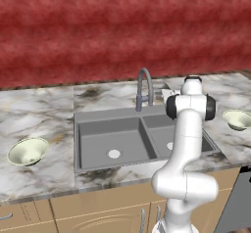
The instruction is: Rinse each bowl for a few seconds and place them down in the sink or on the counter.
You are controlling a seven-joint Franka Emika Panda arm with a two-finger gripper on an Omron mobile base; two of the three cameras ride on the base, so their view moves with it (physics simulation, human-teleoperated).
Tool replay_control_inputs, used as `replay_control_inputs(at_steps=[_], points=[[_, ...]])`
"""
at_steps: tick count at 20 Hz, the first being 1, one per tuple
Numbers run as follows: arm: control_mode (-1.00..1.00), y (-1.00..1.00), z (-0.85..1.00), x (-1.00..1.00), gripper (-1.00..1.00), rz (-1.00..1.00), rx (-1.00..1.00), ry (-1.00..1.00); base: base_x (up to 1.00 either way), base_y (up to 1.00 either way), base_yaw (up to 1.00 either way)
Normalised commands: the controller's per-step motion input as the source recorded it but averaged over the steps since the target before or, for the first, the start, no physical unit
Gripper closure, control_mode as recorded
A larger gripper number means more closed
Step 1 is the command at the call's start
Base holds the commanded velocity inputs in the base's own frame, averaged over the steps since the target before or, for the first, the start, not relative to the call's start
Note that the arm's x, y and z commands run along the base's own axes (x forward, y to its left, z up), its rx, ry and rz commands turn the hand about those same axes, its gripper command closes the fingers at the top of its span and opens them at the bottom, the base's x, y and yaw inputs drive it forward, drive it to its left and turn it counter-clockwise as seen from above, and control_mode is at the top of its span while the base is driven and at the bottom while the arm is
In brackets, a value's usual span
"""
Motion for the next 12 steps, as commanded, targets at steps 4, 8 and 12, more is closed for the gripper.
replay_control_inputs(at_steps=[4,8,12], points=[[-1.00,0.11,0.00,0.06,-1.00,-0.02,0.00,-0.01,0.00,0.00,0.00],[-1.00,0.11,0.04,0.06,-1.00,-0.02,0.00,0.00,0.00,0.00,0.00],[-1.00,0.07,0.00,0.11,-1.00,-0.02,0.00,0.00,0.00,0.00,0.00]])
